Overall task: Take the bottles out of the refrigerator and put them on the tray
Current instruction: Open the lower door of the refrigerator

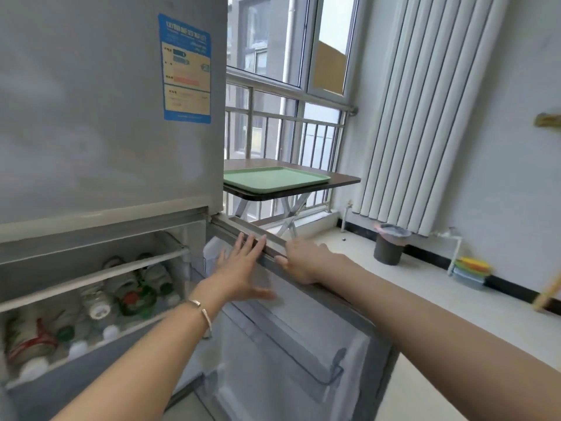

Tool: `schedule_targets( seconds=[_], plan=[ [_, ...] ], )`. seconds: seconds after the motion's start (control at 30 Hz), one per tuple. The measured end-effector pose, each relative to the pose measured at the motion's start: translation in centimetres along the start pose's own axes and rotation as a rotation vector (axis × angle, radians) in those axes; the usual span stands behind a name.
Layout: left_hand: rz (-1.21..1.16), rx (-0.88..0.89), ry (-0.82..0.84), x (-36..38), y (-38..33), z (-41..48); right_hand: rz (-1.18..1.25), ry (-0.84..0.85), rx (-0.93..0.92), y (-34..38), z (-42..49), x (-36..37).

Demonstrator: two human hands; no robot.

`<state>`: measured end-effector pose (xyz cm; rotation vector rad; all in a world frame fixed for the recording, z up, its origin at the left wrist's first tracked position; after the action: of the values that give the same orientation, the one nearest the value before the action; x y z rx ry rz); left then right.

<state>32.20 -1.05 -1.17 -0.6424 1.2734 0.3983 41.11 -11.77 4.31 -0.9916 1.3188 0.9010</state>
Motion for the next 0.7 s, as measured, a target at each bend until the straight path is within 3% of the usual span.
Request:
schedule_targets(
  seconds=[0.17,0.3,0.6,0.7],
  plan=[
    [0.099,0.020,-0.092,0.8,-2.5,2.3,-0.065,0.015,0.137,-3.4,-1.9,1.8],
    [0.112,-0.005,-0.089,1.4,-3.7,4.2,-0.066,0.020,0.100,-6.5,-1.3,2.7],
    [0.101,-0.054,-0.096,1.9,-4.7,6.0,0.000,-0.154,0.092,-9.1,0.9,4.3],
    [-0.036,-0.087,-0.244,0.8,-4.0,5.4,0.052,-0.389,0.056,-7.5,1.4,2.1]
  ],
)
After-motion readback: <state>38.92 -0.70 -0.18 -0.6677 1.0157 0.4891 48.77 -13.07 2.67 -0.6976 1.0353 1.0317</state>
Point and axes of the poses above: each hand's wrist, its own z-axis towards the middle knuckle, its own x-axis out of the palm, y = z × x, the point moved 5 cm from there along z, towards the middle knuckle, and after that the axes turned 9 degrees about -x, right-handed, at the moved point
